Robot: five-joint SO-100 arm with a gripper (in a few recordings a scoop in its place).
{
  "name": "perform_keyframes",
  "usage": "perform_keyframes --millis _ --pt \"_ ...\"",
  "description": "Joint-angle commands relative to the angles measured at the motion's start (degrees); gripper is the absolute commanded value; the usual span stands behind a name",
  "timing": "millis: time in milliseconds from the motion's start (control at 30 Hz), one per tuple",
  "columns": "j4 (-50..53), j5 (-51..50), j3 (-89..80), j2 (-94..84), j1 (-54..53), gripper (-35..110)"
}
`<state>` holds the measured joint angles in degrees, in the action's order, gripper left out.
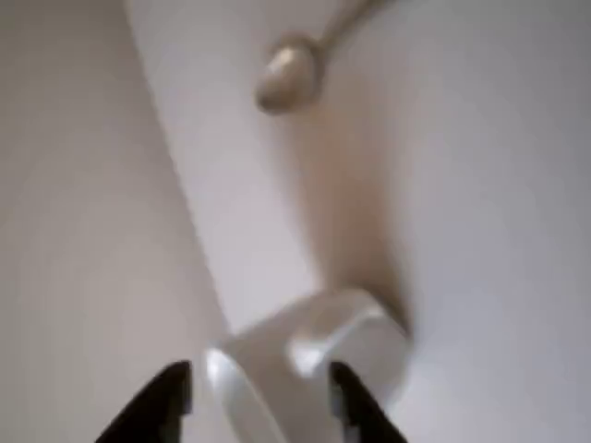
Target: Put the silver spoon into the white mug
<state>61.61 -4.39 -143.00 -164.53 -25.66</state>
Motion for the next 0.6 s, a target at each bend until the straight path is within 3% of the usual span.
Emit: perform_keyframes --millis 0,200,367,567 --pt "-2.3 -6.3 21.4 26.8 -6.0 21" --pt "4.3 -13.6 43.9 57.7 -9.4 25" --pt "5.0 -16.7 51.3 70.9 -11.3 25" --pt "12.8 -20.6 64.7 87.0 -12.3 24"
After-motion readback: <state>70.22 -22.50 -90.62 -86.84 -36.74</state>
